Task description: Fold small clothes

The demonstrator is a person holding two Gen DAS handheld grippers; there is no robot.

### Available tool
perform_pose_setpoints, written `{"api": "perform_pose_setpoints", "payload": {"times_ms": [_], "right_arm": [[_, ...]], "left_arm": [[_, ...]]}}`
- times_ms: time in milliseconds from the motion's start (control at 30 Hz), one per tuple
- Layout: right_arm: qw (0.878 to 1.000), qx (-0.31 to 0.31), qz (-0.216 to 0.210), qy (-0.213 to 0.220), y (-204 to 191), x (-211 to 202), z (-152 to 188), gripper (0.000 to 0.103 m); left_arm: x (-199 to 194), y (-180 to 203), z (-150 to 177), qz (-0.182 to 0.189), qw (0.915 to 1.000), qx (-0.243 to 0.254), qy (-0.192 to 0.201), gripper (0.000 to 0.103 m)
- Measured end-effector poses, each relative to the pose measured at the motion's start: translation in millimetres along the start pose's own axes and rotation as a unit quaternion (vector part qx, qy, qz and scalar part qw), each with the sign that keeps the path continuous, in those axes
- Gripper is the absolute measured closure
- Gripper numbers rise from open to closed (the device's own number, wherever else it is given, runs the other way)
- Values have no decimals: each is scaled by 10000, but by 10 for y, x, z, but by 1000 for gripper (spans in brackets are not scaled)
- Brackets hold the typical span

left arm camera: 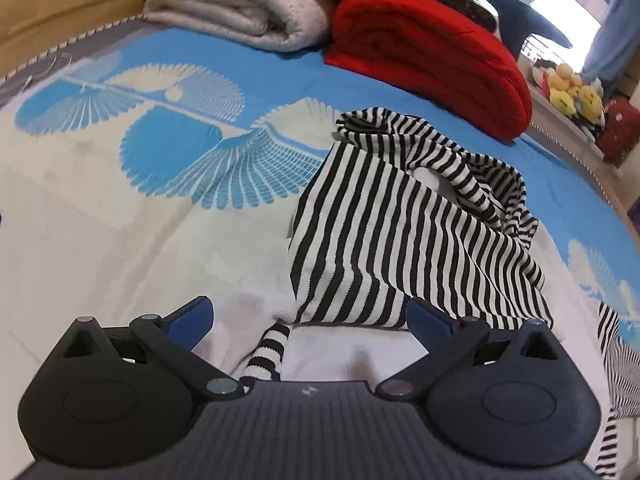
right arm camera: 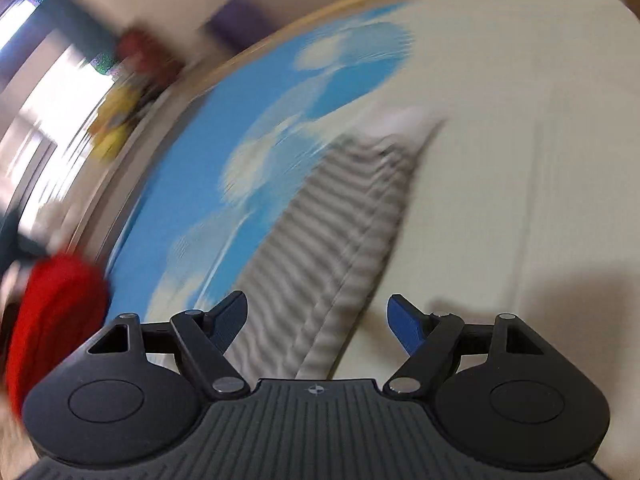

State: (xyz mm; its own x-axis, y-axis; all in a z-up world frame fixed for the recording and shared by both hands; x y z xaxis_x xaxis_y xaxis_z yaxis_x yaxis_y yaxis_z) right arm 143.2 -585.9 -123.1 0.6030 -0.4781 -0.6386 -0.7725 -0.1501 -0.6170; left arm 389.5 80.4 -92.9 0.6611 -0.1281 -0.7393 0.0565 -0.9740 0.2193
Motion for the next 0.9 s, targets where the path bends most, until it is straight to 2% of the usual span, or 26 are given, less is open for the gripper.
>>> {"api": "perform_pose_setpoints", "payload": {"times_ms": [67, 133, 200, 267, 300, 367, 400, 433, 500, 533, 567, 600, 667, 733, 800, 867, 900], "right_arm": [[9995, 76, 216, 231, 163, 186, -216, 24], [9994, 67, 258, 205, 282, 390, -285, 25], [9999, 27, 26, 129, 330, 555, -287, 25], [9984, -437, -345, 126, 234, 662, -301, 25], [9979, -434, -470, 83, 209, 713, -307, 25], [9975, -222, -673, -1, 180, 804, -326, 45], [9986, -326, -417, -24, 151, 867, -316, 94], [9977, -681, 8, -58, 127, 941, -325, 100], [9894, -1328, 555, 189, -15, 939, -265, 100], [9817, -1660, 892, 282, -137, 932, -213, 100], [9753, -1910, 1044, 371, -291, 917, -180, 100], [9709, -2125, 981, 517, -484, 854, -143, 100], [9565, -2712, 526, 939, -1091, 604, -8, 100], [9378, -3242, -142, 1234, -1769, 268, 274, 100], [9048, -3854, -1033, 1486, -2492, -197, 813, 100], [8671, -4373, -1828, 1536, -2988, -594, 1439, 100], [8416, -4690, -2245, 1457, -3188, -796, 1889, 100]], "left_arm": [[34, -5, 8, -40, 10000, -12, -40, 0], [77, 3, 12, -131, 9999, 42, -31, 0], [114, -6, 6, -210, 9998, 60, -14, 0], [148, -19, -11, -239, 9997, 12, -13, 0], [160, -37, -26, -256, 9997, -38, -9, 0], [167, -87, -66, -278, 9995, -147, 11, 0], [165, -117, -91, -299, 9993, -202, 25, 0], [157, -156, -122, -333, 9991, -258, 57, 0], [126, -252, -196, -445, 9982, -367, 163, 0], [112, -296, -231, -507, 9976, -429, 203, 0], [93, -347, -267, -544, 9969, -510, 243, 0], [74, -393, -297, -550, 9964, -594, 271, 0], [33, -480, -359, -518, 9953, -770, 291, 0], [-18, -543, -411, -455, 9946, -875, 333, 0], [-78, -607, -456, -473, 9936, -945, 404, 0], [-140, -675, -506, -461, 9925, -1022, 486, 0], [-170, -709, -521, -473, 9918, -1066, 526, 0]]}}
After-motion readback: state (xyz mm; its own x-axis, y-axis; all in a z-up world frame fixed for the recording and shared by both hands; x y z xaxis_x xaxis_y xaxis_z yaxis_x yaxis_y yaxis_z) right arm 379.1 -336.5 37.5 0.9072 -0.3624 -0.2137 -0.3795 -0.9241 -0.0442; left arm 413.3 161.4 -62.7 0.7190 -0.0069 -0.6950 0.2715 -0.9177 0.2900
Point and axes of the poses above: each gripper's, at about its wrist camera, not at the fingertips, and x roughly the way its jaws point, y to its right, z to its underside, the point moved 6 cm from there along x, roughly the way its jaws point, and after that the axes turned 2 degrees about y, right-handed, at the moved point
